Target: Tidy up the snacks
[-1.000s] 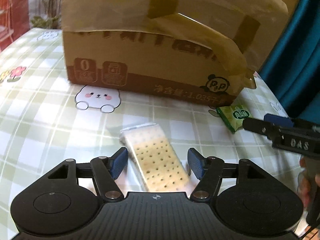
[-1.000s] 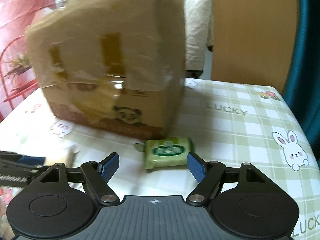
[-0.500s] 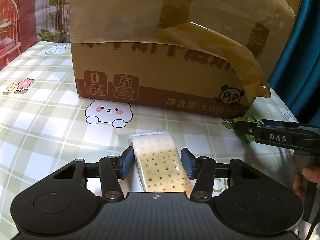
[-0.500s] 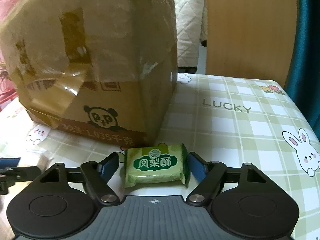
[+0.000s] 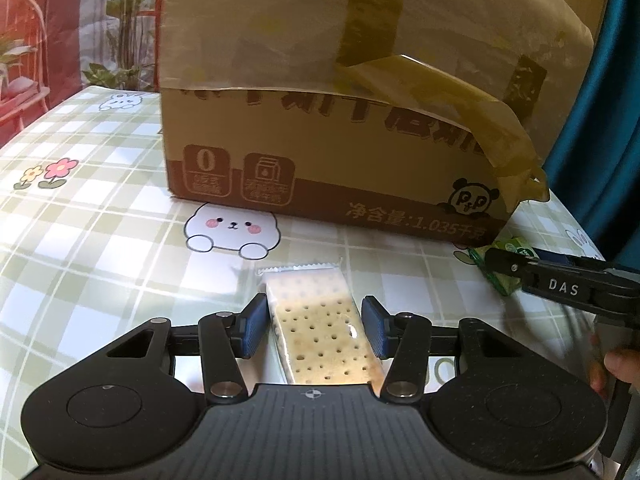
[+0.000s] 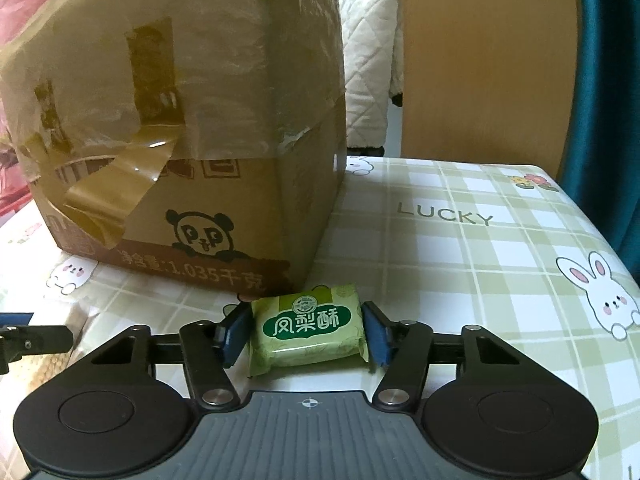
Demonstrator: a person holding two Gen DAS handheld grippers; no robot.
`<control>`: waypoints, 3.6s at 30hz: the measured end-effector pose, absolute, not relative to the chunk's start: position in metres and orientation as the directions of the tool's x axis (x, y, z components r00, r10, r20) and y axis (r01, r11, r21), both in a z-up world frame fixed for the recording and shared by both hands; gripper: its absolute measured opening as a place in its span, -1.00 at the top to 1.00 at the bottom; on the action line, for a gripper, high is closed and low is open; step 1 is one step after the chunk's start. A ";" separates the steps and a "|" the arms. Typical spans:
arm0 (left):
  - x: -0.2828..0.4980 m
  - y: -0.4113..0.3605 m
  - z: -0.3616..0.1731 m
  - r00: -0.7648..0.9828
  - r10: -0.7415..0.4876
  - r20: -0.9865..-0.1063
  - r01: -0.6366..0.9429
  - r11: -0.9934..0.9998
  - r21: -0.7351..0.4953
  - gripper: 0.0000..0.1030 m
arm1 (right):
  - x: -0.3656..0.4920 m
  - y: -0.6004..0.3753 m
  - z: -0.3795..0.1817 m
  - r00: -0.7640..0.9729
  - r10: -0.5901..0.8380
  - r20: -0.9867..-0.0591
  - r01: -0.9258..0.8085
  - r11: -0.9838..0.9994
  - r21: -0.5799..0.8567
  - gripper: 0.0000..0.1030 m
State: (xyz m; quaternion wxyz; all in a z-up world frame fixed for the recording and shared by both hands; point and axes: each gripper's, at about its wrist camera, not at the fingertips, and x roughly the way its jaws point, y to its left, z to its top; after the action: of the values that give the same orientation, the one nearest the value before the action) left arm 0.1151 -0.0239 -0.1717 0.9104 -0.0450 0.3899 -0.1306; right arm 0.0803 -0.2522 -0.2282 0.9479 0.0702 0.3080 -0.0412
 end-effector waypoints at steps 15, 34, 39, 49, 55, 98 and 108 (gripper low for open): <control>0.099 -0.016 -0.155 0.691 -0.297 -0.658 0.230 0.955 -0.189 -0.01 | 0.061 -0.244 -0.226 0.769 -0.022 -0.638 0.103 0.991 0.090 -0.26; 0.089 -0.003 -0.140 0.739 -0.306 -0.600 0.241 0.952 -0.190 0.03 | 0.041 -0.226 -0.209 0.789 -0.034 -0.613 0.079 0.996 0.047 0.05; 0.091 0.000 -0.129 0.759 -0.312 -0.571 0.245 0.950 -0.194 0.04 | 0.033 -0.231 -0.184 0.826 -0.026 -0.563 0.084 0.993 0.078 0.05; 0.087 0.003 -0.106 0.807 -0.313 -0.501 0.259 0.950 -0.175 0.05 | 0.020 -0.234 -0.140 0.884 -0.011 -0.467 0.064 0.993 0.097 0.05; 0.083 0.004 -0.089 0.842 -0.315 -0.438 0.276 0.949 -0.153 0.05 | 0.013 -0.230 -0.109 0.921 0.001 -0.390 0.037 0.995 0.091 0.05; 0.252 0.005 0.019 0.849 -0.308 -0.429 0.313 0.948 -0.061 -0.46 | 0.186 -0.228 -0.029 0.917 0.016 -0.398 0.004 0.999 0.049 -0.34; 0.207 0.003 0.052 0.873 -0.295 -0.389 0.319 0.948 -0.003 -0.78 | 0.143 -0.219 0.006 0.932 -0.015 -0.361 0.058 0.992 0.108 -0.94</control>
State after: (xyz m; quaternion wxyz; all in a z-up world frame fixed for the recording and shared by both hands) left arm 0.2075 0.0027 0.0519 0.9672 0.0306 0.1963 -0.1585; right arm 0.1427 -0.2186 0.0064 0.9812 0.0584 0.1828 -0.0185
